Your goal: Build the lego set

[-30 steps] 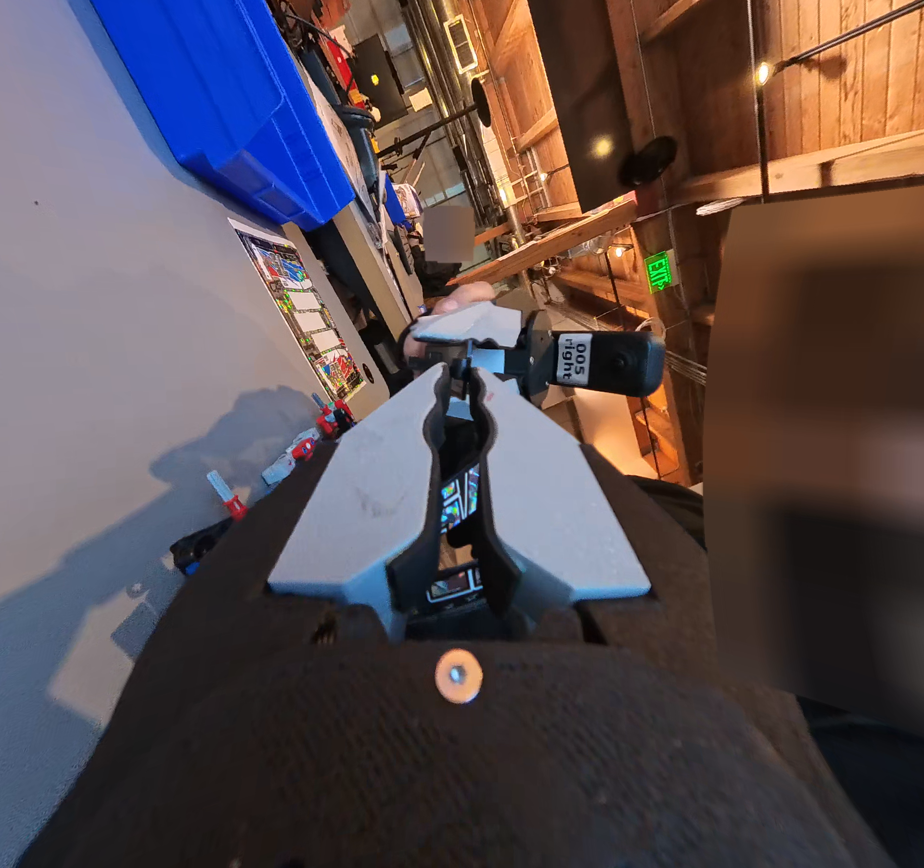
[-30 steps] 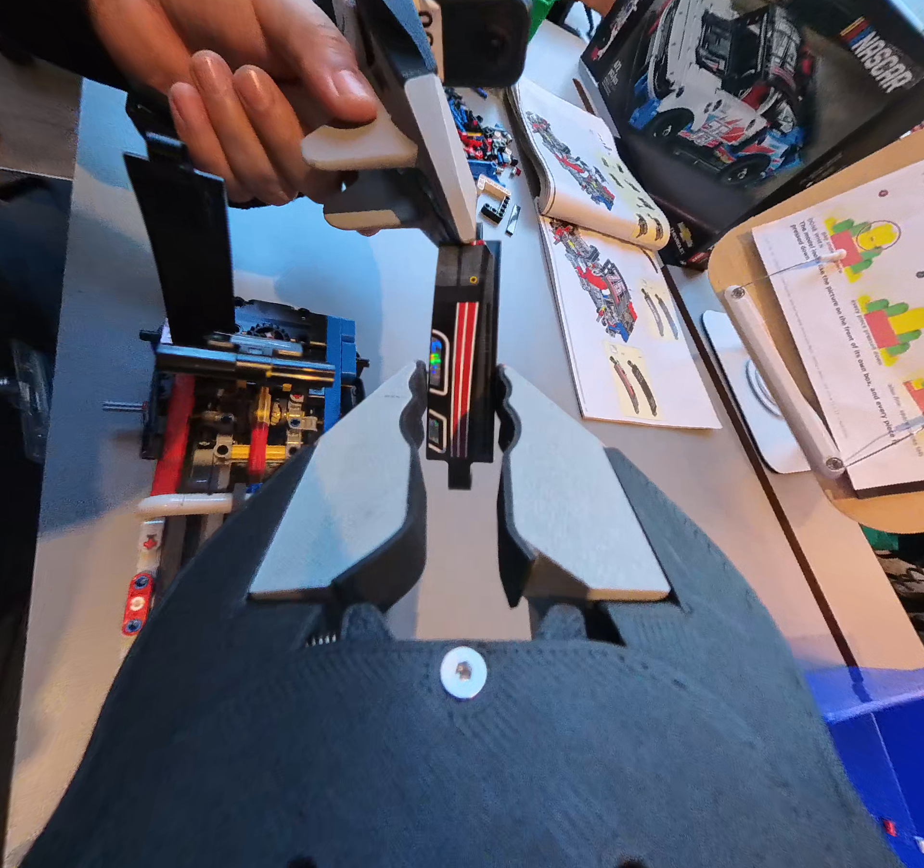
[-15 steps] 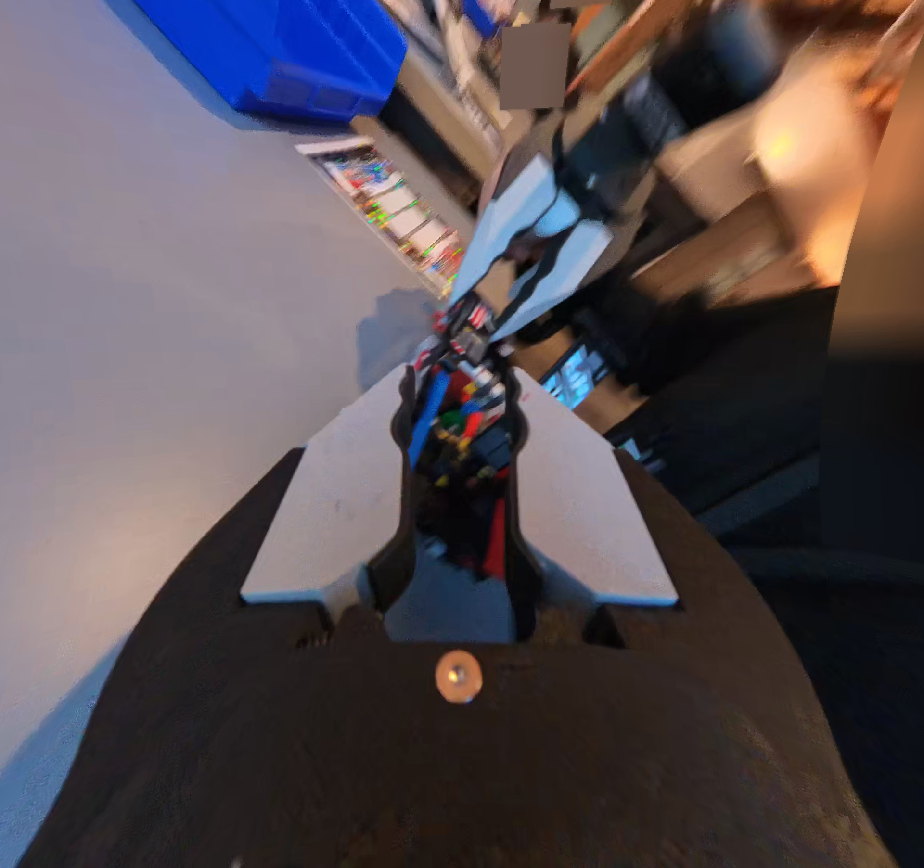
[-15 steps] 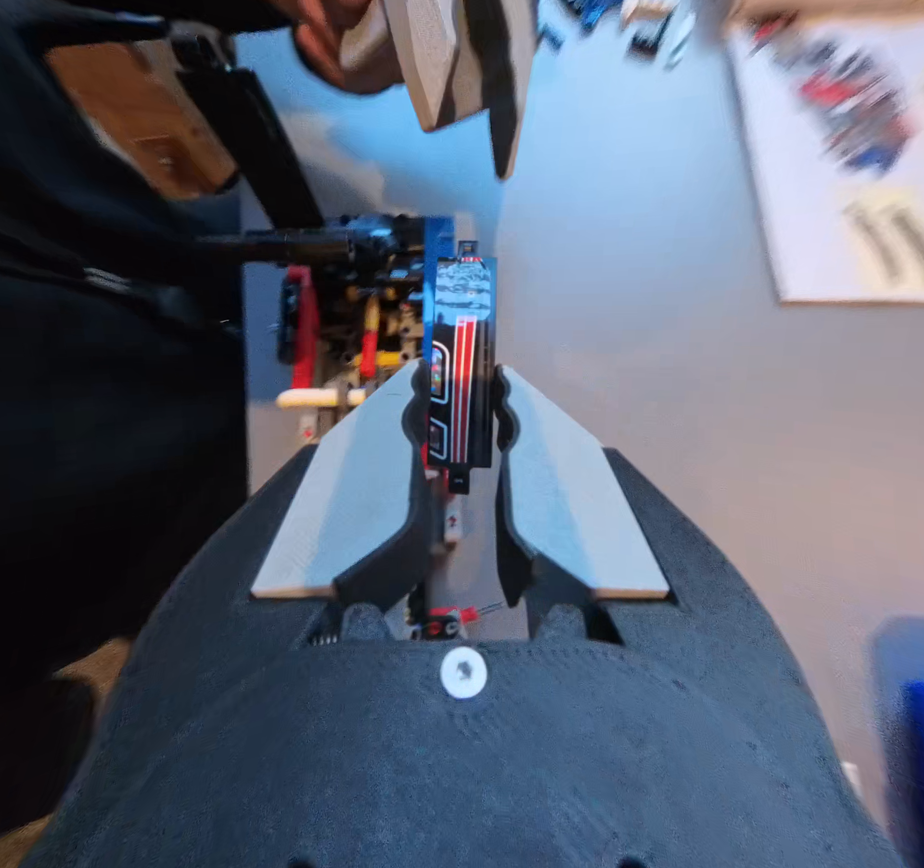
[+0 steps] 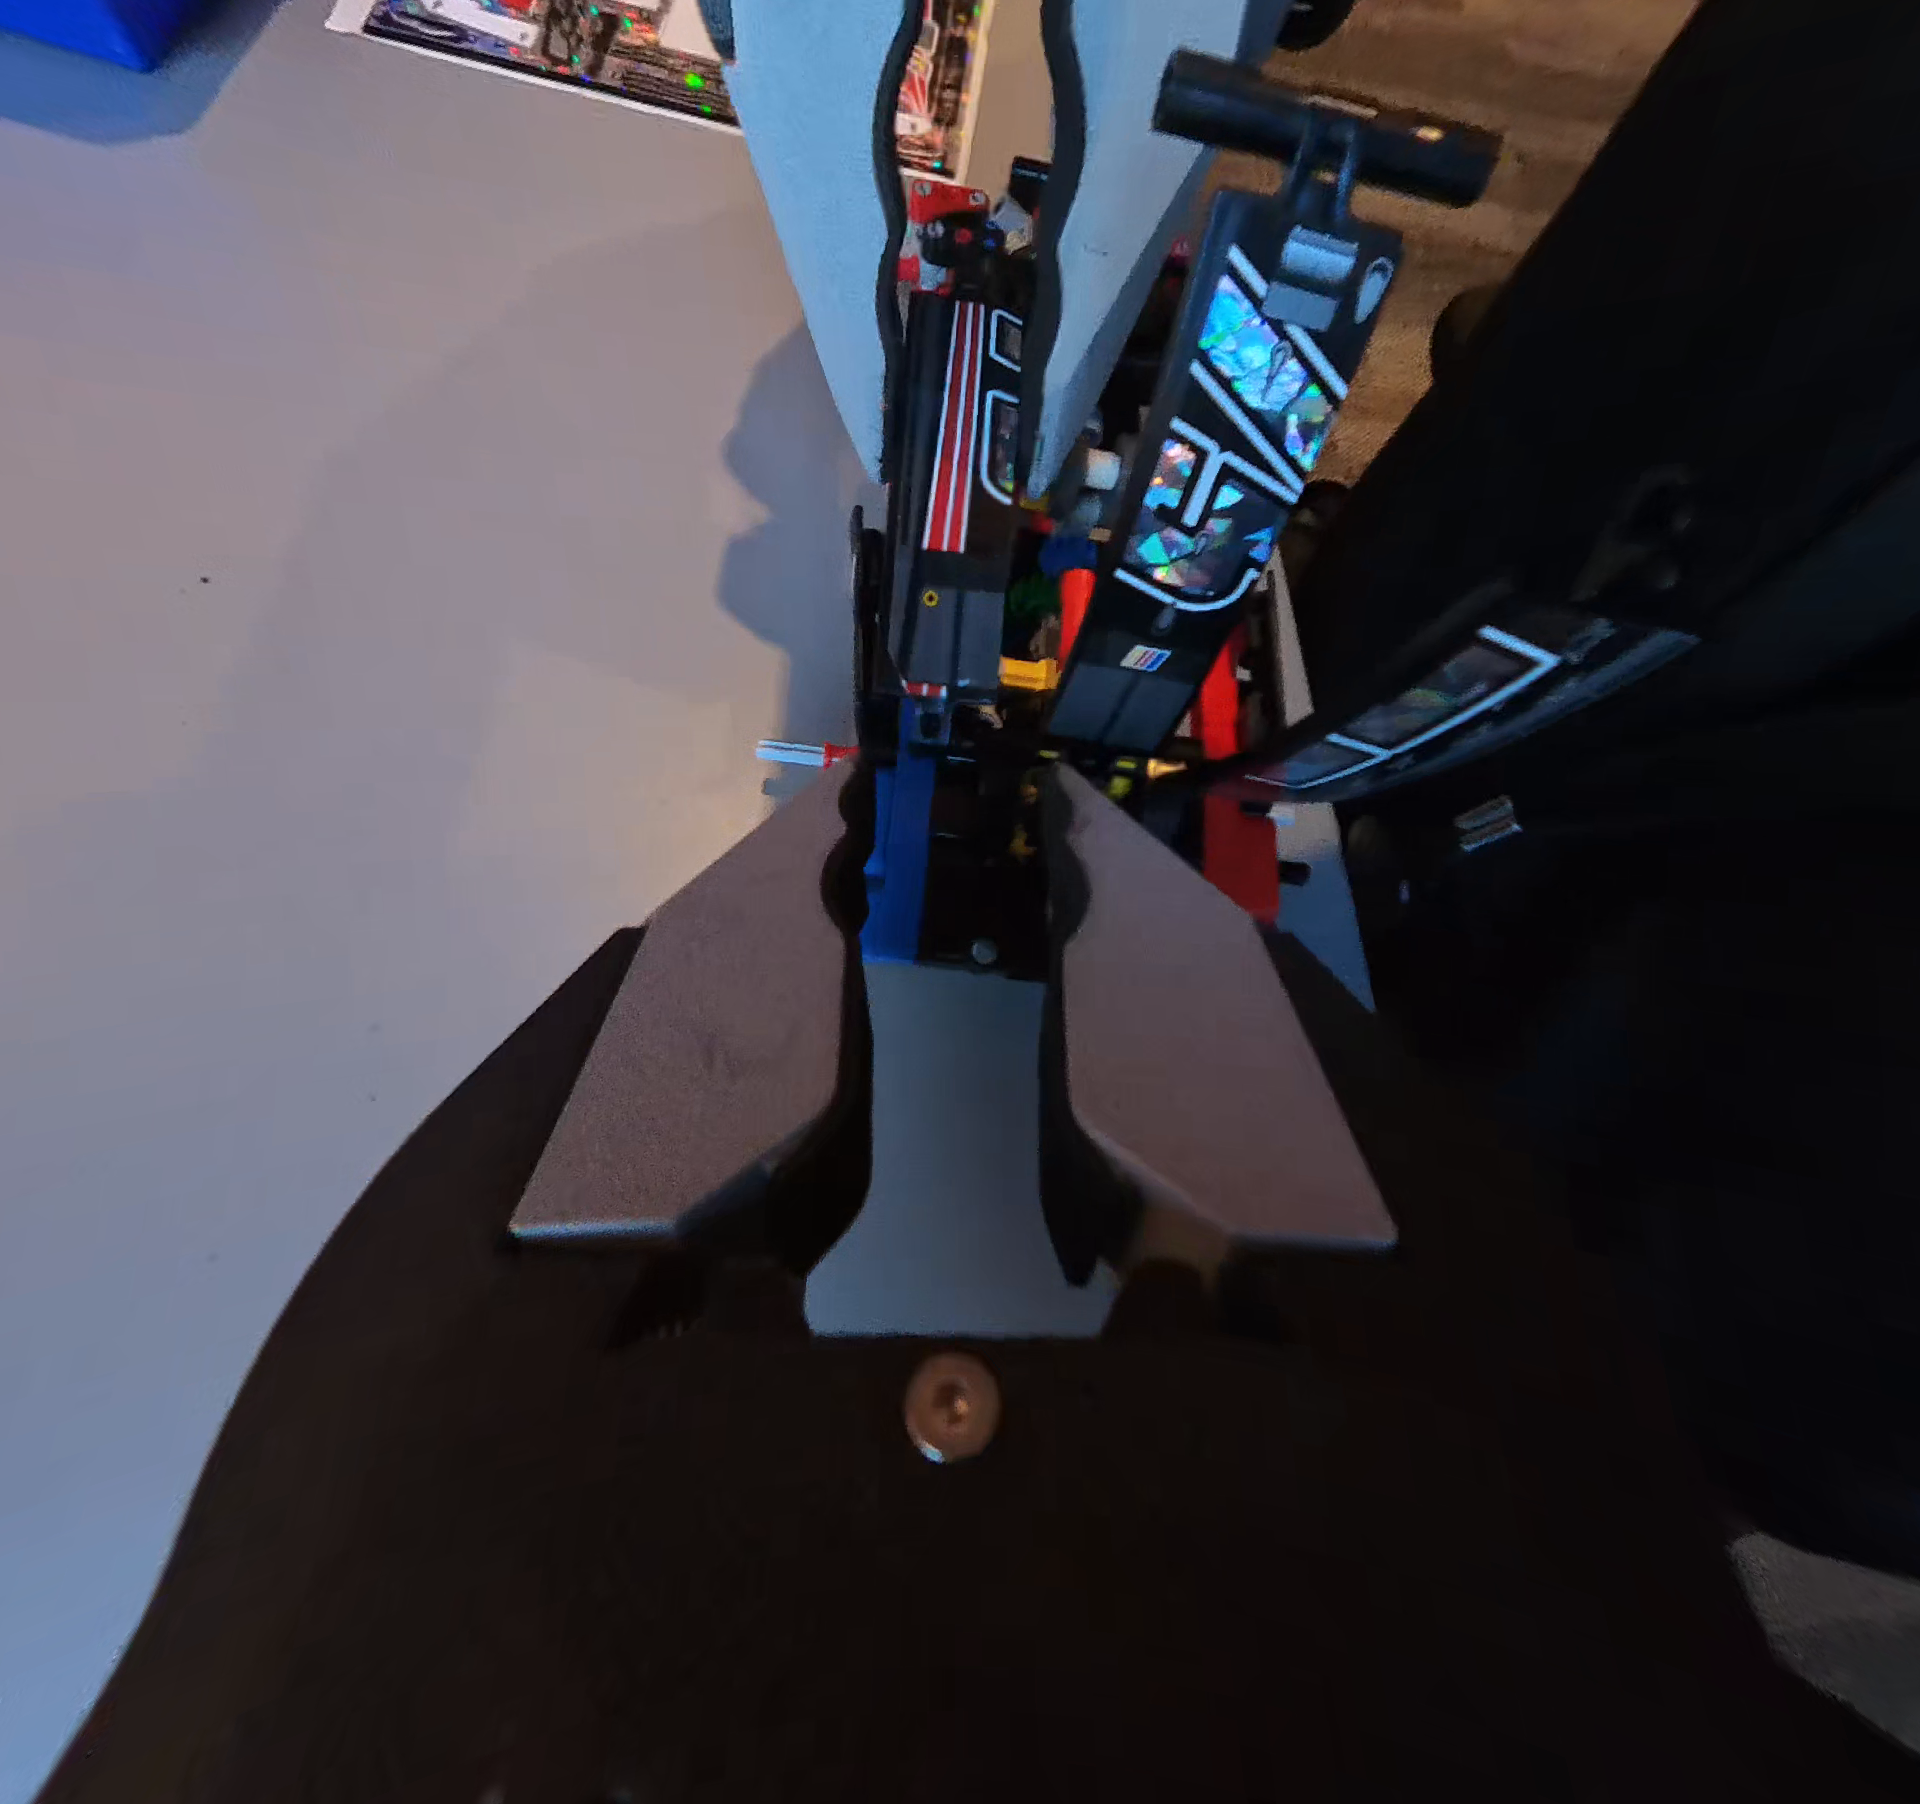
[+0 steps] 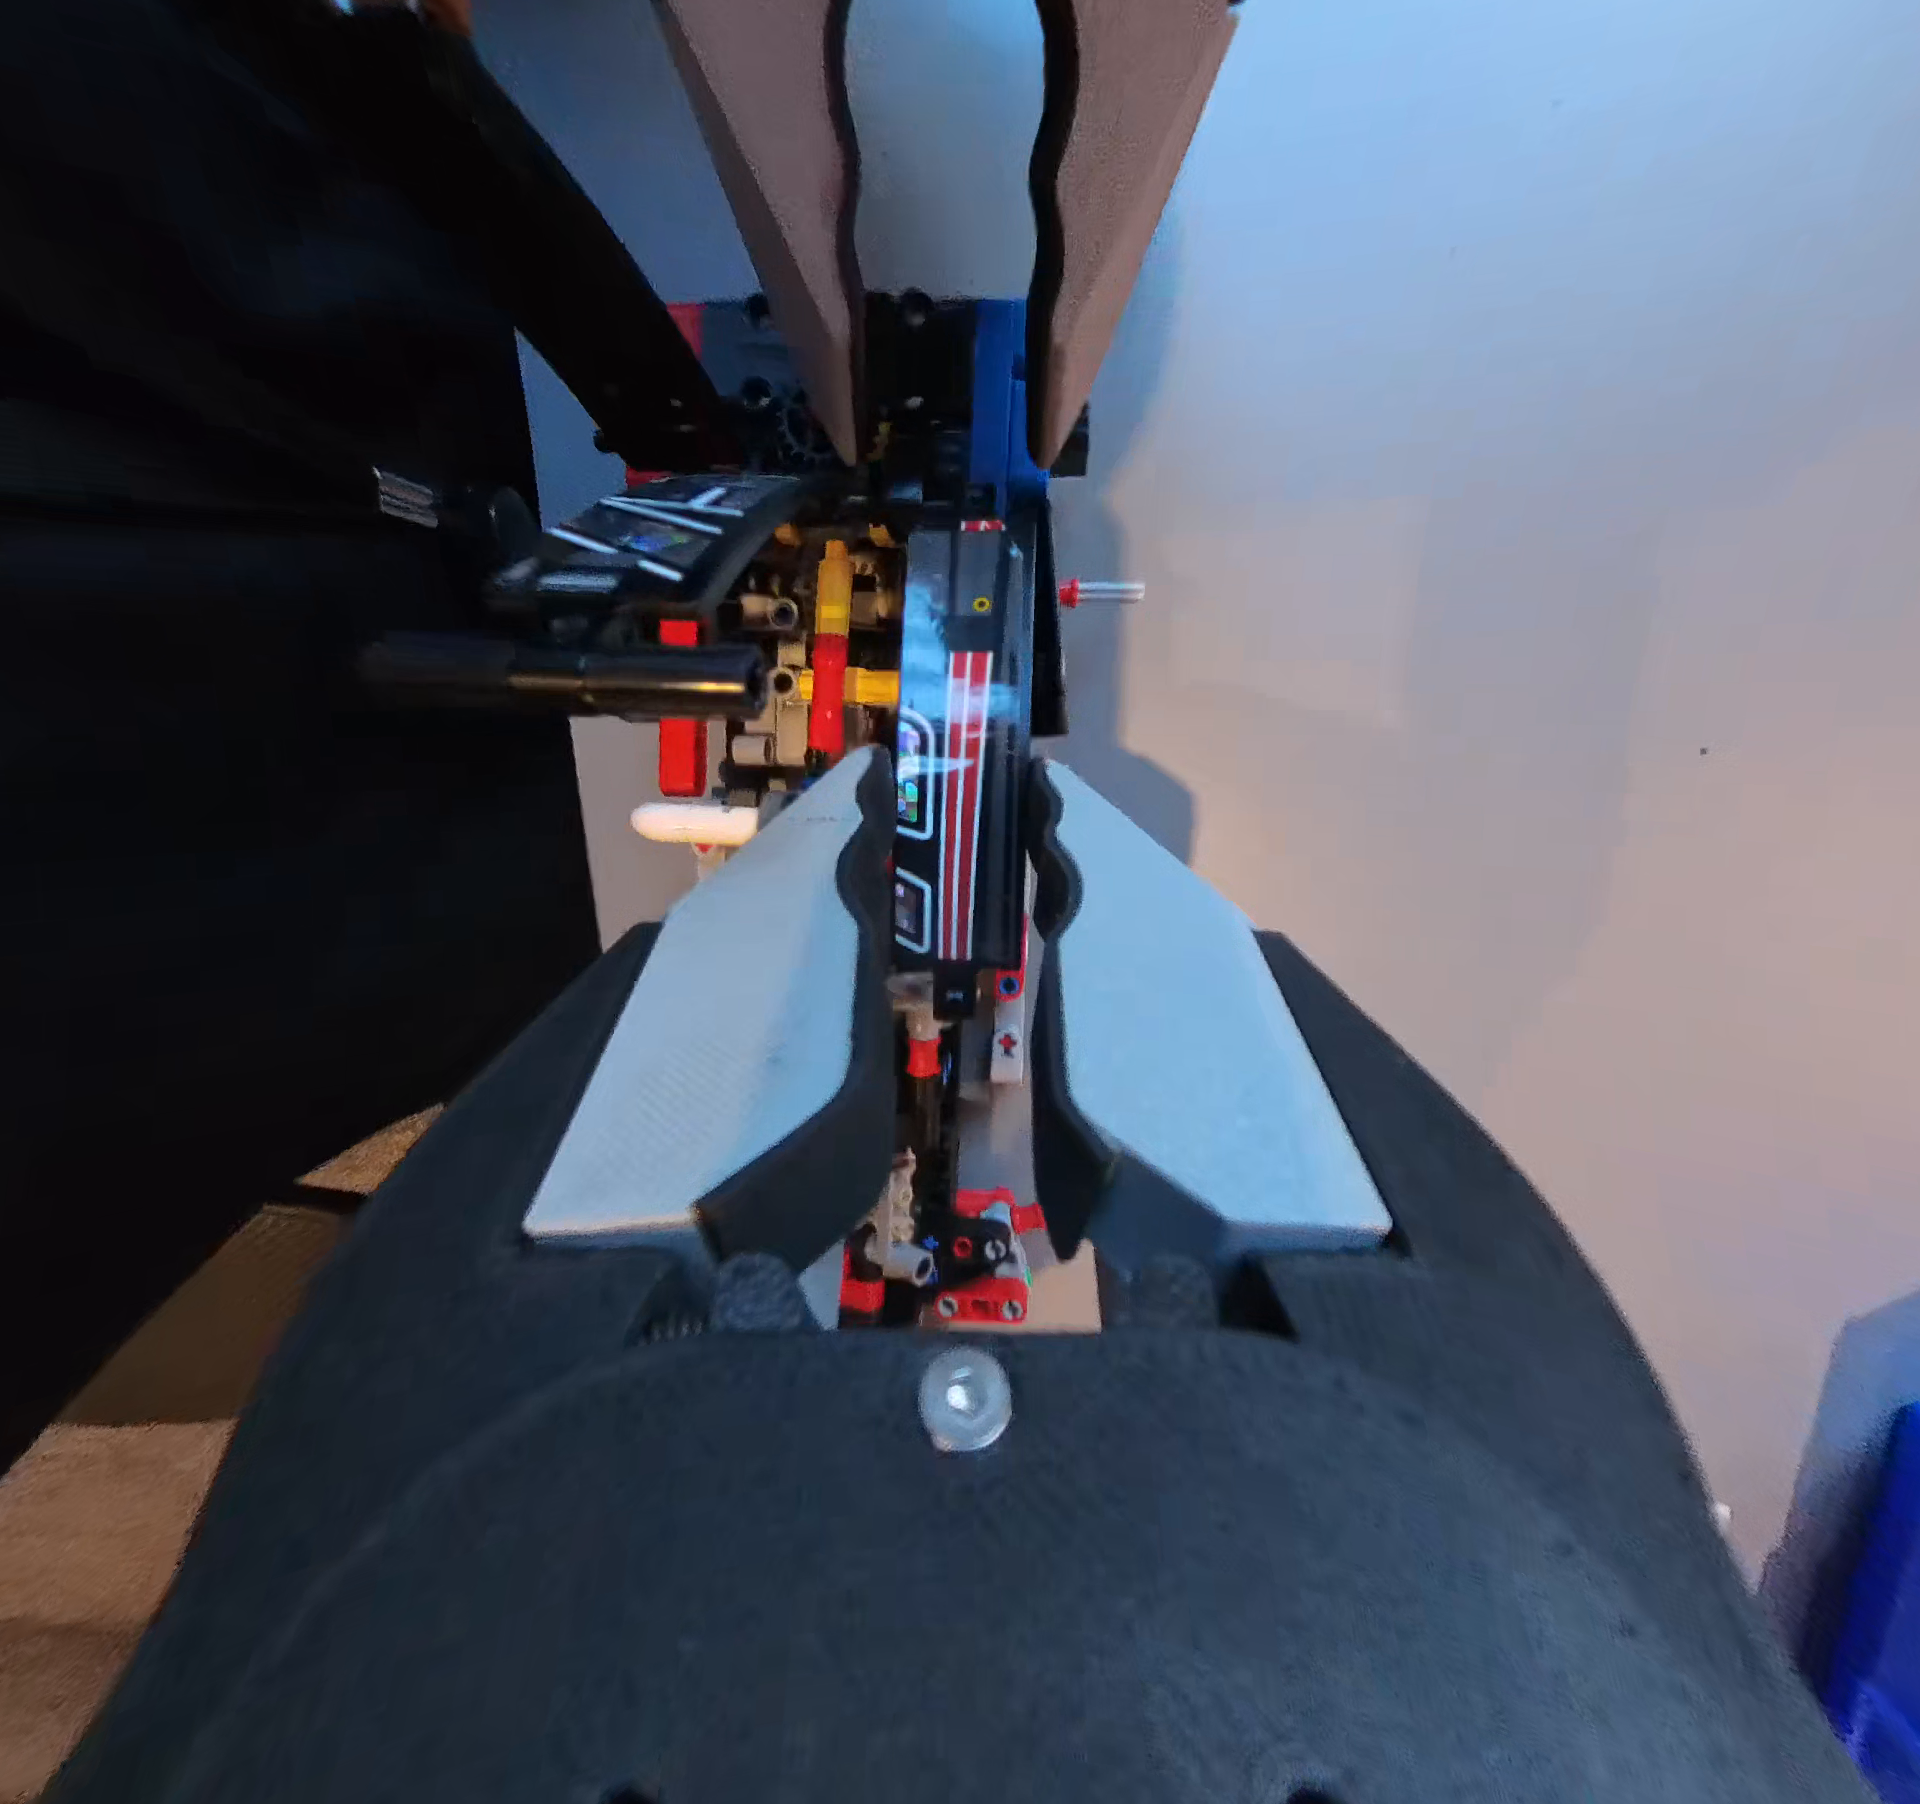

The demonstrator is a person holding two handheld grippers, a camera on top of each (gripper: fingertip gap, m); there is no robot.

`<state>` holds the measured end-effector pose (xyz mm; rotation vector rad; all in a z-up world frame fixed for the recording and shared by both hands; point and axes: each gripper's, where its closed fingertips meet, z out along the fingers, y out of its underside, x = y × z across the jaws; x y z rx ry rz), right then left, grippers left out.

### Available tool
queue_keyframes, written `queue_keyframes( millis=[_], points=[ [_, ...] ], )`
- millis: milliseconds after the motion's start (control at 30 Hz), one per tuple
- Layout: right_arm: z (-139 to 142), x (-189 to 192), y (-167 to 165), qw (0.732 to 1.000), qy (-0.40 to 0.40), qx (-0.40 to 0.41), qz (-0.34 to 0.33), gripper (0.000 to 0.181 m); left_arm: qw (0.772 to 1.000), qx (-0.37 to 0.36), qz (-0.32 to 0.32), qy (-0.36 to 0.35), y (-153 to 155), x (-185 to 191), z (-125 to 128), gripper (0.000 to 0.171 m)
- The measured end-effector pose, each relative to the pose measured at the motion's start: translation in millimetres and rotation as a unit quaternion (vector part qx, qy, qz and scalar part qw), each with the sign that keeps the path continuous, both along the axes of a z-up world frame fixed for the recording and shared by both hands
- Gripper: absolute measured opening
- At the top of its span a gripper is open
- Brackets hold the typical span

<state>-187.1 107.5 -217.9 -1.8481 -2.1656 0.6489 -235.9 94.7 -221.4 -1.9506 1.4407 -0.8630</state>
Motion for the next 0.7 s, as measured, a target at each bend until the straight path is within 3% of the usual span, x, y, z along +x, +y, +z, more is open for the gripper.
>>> queue_keyframes(
  millis=[367,700],
  points=[
    [-3.3,2.2,-0.2,0.999,-0.042,-0.017,0.012,0.021,0.999,0.024,-0.047,0.001,-2.2,6.7,-3.4,0.021],
    [-1.8,2.4,-6.1,0.995,-0.035,-0.089,0.02,0.022,0.996,0.035,-0.078,0.008,-8.6,10.3,-3.8,0.021]
  ],
)
